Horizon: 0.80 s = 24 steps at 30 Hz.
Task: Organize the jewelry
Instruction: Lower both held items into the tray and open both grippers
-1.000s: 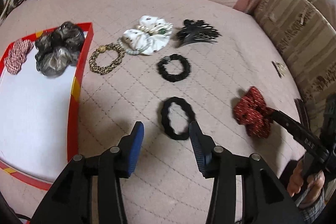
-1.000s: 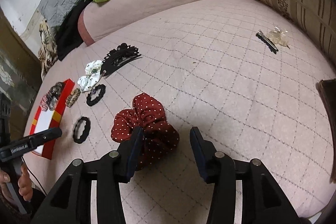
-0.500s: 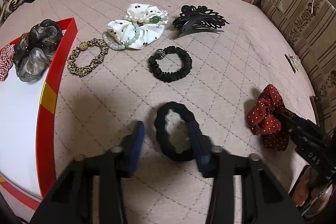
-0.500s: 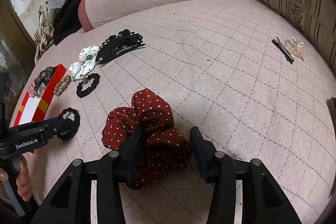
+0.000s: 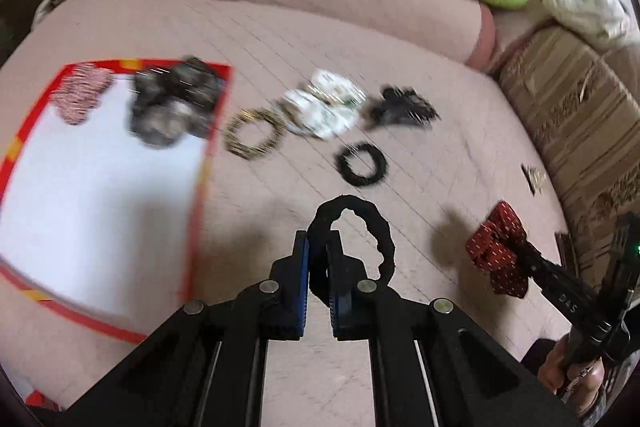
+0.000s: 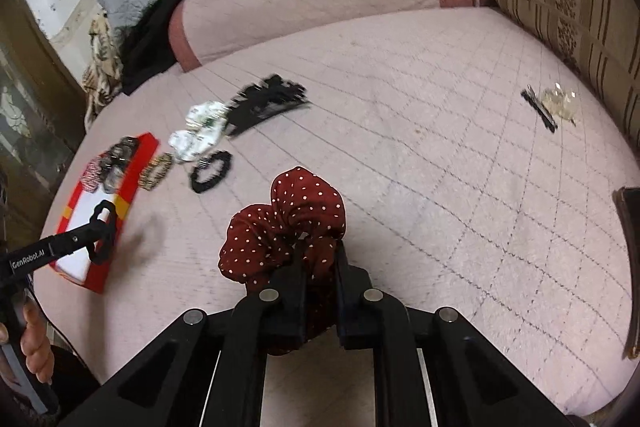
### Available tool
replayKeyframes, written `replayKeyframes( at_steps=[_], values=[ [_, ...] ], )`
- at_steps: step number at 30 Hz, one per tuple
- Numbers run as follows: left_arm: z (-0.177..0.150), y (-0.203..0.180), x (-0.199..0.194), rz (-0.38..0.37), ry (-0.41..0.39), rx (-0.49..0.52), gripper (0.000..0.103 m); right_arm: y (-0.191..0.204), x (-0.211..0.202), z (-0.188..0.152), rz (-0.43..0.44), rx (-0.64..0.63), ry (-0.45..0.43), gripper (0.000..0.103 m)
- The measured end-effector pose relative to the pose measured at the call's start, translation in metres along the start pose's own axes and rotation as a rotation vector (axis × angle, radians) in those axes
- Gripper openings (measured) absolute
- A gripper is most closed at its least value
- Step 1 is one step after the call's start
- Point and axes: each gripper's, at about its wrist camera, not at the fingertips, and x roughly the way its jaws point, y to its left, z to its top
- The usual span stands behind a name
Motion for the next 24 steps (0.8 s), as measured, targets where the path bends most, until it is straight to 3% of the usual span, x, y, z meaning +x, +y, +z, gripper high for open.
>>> replayKeyframes(
  at_steps=[5,11,18,24],
  values=[
    [0.001,0.051,-0.024,0.091,-0.053,-0.088,0.008,0.038,-0.018,0.007,0.048,-0.061,-0.017,0.012],
    [-0.004,0.132,-0.039,0.243,-0.061,-0.229,0.008,0.109,-0.014,0.019,0.143,-0.155,0.018,0.012],
    [0.003,0.212,-0.041,0.329,-0.081,-0.337,0.008,0.223,0.023,0.020,0.212,-0.302,0.101,0.012],
    [0.009,0.237,-0.045,0.355,-0.104,-0.367,0.008,0.304,0.062,0.004,0.252,-0.412,0.165,0.012]
  ],
)
